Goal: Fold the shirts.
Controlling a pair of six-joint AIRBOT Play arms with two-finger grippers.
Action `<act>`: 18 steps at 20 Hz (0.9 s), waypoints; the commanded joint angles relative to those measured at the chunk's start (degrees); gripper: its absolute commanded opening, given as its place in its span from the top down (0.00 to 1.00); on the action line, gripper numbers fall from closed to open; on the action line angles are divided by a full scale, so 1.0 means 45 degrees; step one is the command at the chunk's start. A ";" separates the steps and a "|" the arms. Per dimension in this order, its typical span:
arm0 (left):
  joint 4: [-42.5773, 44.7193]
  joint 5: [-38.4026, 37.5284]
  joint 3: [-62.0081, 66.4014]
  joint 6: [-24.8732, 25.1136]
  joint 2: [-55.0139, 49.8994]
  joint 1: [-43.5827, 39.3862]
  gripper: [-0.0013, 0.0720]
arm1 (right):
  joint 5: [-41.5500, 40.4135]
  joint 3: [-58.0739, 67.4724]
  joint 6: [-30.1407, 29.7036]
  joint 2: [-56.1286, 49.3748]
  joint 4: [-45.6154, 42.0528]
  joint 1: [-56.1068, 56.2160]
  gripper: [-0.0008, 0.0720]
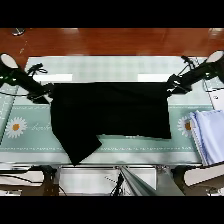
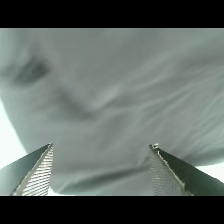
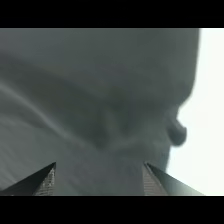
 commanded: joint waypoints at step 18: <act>-0.4877 0.4775 -1.2502 0.1467 0.6523 0.1826 0.02 | -0.5605 -1.2604 -0.2157 0.9564 0.3657 -0.0578 0.14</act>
